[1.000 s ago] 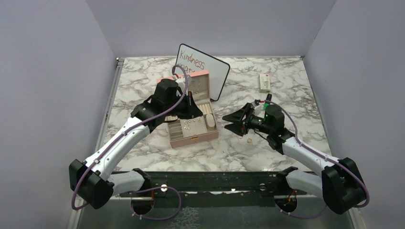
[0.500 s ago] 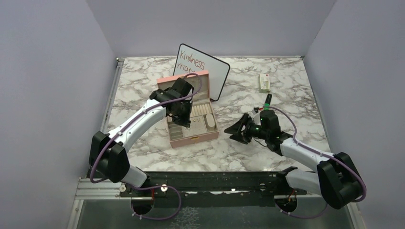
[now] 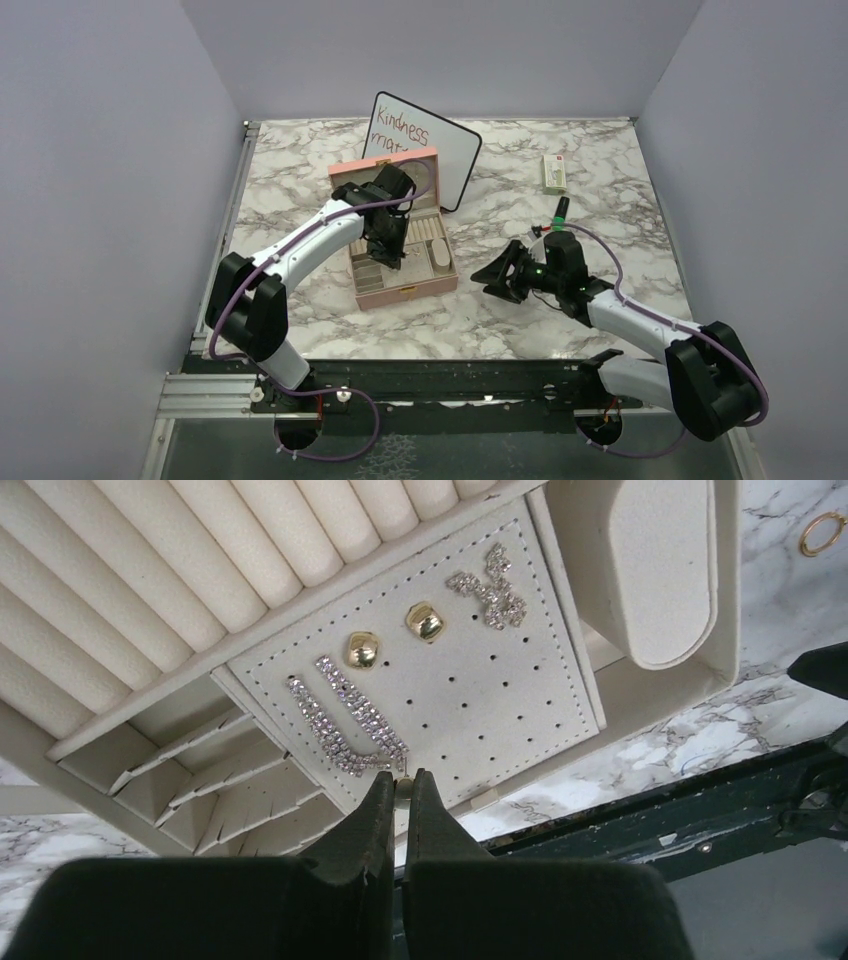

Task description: Organize the mixed jewelry

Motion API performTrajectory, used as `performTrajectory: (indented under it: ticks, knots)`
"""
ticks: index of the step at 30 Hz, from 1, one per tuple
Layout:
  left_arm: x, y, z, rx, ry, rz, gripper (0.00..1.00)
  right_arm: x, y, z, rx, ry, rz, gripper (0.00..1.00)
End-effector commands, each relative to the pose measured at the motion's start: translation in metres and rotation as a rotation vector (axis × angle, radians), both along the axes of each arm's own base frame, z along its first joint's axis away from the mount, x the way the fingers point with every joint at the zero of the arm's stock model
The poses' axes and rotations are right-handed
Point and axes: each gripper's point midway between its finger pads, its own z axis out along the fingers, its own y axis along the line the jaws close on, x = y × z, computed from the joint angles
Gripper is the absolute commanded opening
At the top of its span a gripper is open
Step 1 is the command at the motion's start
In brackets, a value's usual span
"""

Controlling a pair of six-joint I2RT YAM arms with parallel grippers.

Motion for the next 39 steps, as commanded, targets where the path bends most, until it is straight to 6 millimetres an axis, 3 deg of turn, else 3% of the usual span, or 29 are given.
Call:
performTrajectory:
  ticks: [1,11,39]
  knots:
    - [0.019,-0.015,0.016,-0.051,-0.070,0.012,0.01,0.006,0.001,0.003,-0.004,-0.022,-0.002,0.61]
    - [0.029,-0.013,0.008,-0.017,-0.088,0.025,0.01,0.005,-0.004,0.003,-0.020,-0.021,-0.026,0.61]
    - [0.019,-0.011,-0.006,-0.005,-0.036,0.009,0.01,0.003,-0.006,-0.003,-0.024,0.003,-0.039,0.60]
